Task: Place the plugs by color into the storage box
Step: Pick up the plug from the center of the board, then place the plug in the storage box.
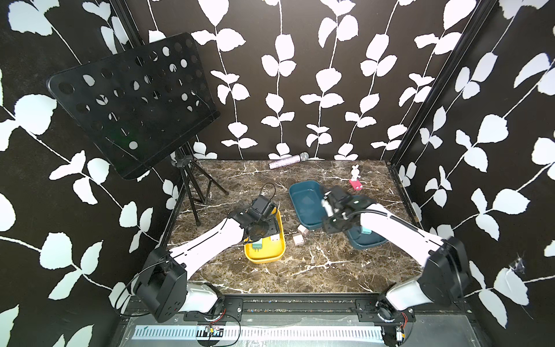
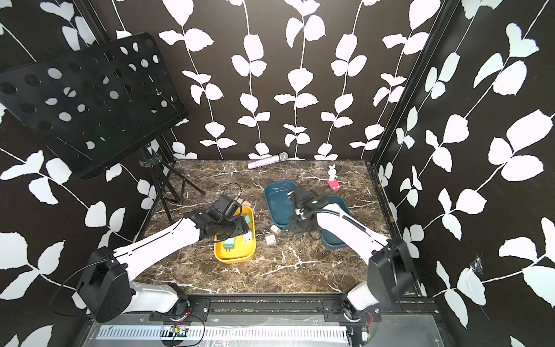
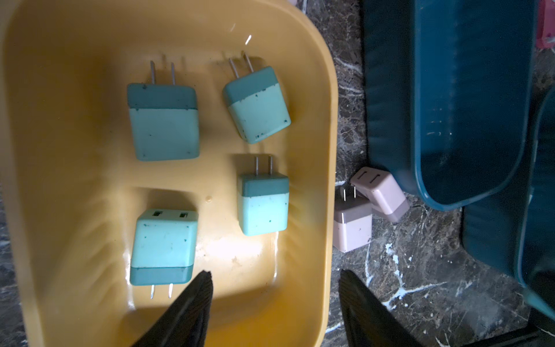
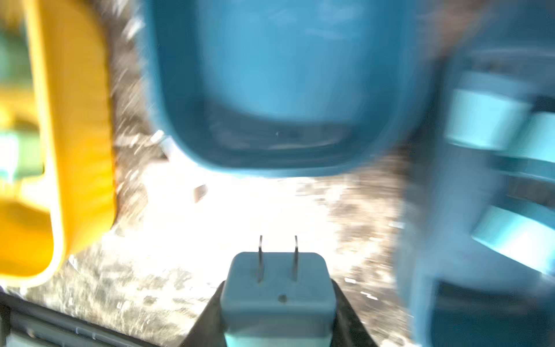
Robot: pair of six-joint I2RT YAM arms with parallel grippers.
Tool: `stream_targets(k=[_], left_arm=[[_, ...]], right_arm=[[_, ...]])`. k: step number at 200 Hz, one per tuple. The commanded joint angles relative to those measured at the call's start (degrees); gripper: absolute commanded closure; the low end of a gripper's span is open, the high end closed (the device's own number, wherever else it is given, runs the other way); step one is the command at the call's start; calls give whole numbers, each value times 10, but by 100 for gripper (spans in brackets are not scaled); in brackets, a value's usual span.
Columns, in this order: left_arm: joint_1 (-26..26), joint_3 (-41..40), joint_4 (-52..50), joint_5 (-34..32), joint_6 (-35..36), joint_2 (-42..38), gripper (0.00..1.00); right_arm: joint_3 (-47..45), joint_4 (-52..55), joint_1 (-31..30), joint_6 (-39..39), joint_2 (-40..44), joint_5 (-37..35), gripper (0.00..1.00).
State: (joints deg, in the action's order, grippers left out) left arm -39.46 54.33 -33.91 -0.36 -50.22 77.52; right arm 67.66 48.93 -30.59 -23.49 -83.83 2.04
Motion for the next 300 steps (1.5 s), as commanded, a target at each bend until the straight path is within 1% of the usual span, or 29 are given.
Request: stream_targets(k=[1, 14, 24, 53, 56, 89, 147, 170, 183, 194, 212, 233, 253, 263, 272, 284, 300], left_arm=[[-2, -14, 0, -6, -7, -17, 31], [-2, -19, 4, -6, -9, -19, 32], [-2, -21, 6, -5, -11, -20, 32], [-2, -15, 5, -6, -10, -18, 32], [-3, -14, 4, -7, -9, -17, 31], [-2, -9, -2, -8, -7, -17, 31], [-3, -6, -2, -9, -6, -13, 31], [-3, -5, -2, -8, -4, -10, 31], [-2, -2, -3, -9, -2, -9, 31], [-3, 0, -4, -9, -1, -9, 31], [-2, 5, -8, -14, 5, -10, 31], [0, 24, -23, -20, 15, -11, 31], [14, 47, -44, -27, 29, -17, 31], [25, 55, -53, -28, 34, -23, 31], [35, 62, -62, -32, 36, -29, 31], [47, 69, -74, -36, 36, -35, 31], [51, 73, -83, -42, 37, -38, 31]], right_arm=[[-5, 36, 93, 32, 16, -12, 63], [-6, 36, 142, 55, -1, -10, 63], [-6, 32, 169, 67, -20, -6, 63], [-23, -13, 211, 69, -74, 17, 64], [-23, -16, 214, 69, -90, 20, 64], [-23, -47, 217, 62, -142, 35, 64], [-34, -66, 218, 70, -192, 19, 64], [-40, -70, 217, 71, -204, 13, 60], [-42, -70, 217, 72, -207, 12, 56], [-43, -69, 217, 74, -205, 12, 51], [-41, -61, 217, 75, -191, 11, 40], [-30, -41, 217, 74, -154, 7, 32], [-16, -15, 218, 69, -103, 3, 30], [-12, -6, 216, 63, -84, 12, 29], [-10, -1, 213, 55, -46, 21, 29], [-6, 13, 197, 44, -19, 27, 29], [2, 33, 151, 32, 4, 31, 29]])
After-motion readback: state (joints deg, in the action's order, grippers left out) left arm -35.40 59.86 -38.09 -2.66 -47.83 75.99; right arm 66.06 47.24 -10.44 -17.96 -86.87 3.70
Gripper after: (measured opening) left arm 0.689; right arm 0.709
